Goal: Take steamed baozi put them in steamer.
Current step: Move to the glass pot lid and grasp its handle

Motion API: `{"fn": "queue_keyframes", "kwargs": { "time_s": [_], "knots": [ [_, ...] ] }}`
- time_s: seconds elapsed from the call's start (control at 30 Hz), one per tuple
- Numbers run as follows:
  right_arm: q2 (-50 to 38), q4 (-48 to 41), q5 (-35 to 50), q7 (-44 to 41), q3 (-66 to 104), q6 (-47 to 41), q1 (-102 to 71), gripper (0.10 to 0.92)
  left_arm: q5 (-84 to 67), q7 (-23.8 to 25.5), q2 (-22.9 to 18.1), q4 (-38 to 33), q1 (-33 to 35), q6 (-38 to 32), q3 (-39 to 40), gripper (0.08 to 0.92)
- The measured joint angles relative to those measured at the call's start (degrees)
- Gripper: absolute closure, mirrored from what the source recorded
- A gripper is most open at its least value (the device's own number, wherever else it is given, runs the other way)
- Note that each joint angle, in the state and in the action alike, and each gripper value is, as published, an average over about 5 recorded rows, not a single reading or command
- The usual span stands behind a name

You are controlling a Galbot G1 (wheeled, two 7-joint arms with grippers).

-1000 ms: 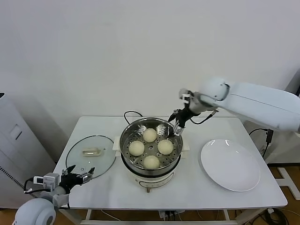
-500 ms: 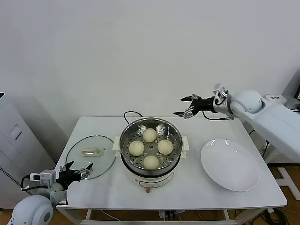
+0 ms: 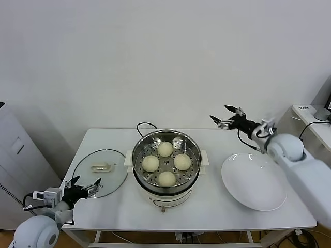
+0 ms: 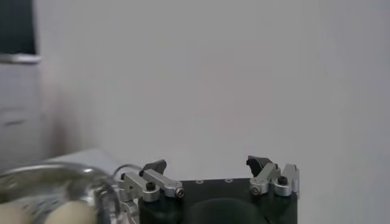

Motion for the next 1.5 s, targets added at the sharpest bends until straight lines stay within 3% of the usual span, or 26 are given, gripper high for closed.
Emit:
{"fn": "queue_keyframes", "kwargs": {
  "time_s": [0.47,0.9,1.5],
  "knots": [
    [13.98,0.71,-8.47,0.32,24.58,5.39,-22.30,0.203,23.30,3.16,0.17,4.03,0.49,-10.57,1.53,0.177],
    [23.00,-1.39,-13.94,-2.40,34.27,9.46,-29.67,0.203,56.97,2.23,-3.15,11.79,-1.46,-24.14,3.22,0.177],
    [27.90,-3.30,-16.29,-4.12,37.81,11.41,-31.91,0.203,91.89,-2.74,-10.69,23.75,-9.22,-28.57,5.10,0.177]
  ]
}}
